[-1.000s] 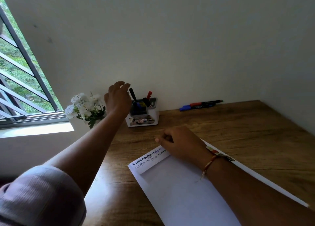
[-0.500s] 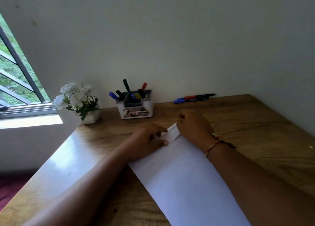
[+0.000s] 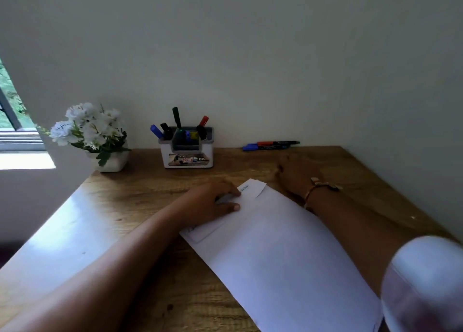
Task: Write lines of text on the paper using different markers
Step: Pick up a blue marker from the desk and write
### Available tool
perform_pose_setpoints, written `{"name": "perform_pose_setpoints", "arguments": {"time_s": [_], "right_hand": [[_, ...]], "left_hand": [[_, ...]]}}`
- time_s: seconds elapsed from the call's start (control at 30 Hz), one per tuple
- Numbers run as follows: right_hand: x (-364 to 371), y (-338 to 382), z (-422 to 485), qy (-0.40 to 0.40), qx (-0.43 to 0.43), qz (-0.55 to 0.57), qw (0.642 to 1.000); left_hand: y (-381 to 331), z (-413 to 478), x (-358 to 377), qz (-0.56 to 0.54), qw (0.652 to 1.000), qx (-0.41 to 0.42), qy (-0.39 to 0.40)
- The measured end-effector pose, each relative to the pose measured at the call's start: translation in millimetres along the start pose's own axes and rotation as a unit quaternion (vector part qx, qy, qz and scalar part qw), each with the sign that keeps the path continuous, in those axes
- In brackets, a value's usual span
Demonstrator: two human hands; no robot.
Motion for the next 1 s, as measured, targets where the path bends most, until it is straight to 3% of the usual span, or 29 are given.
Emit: {"name": "perform_pose_setpoints", "arguments": {"time_s": [0.17, 0.57, 0.7, 1.0], "right_hand": [[10, -13, 30, -0.023, -0.040, -0.007, 0.999], [30, -29, 71, 0.066, -0.030, 0.039, 0.997], [30, -28, 78, 0.044, -0.039, 0.067, 0.996], [22, -25, 76, -0.018, -0.047, 0.013, 0.999]], "left_hand": [[-1, 2, -1, -0.007, 1.000, -0.005, 0.006], [-1, 4, -2, 0.002, 1.000, 0.000, 0.009], [0, 3, -2, 0.000, 1.000, 0.003, 0.003], [3, 4, -1, 0.001, 1.000, 0.003, -0.001]]}}
Point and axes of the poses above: each hand's wrist, its own z-axis towards the middle knuckle, its own x-axis out of the palm, y = z × x, the point moved 3 cm from there along z, towards the middle knuckle
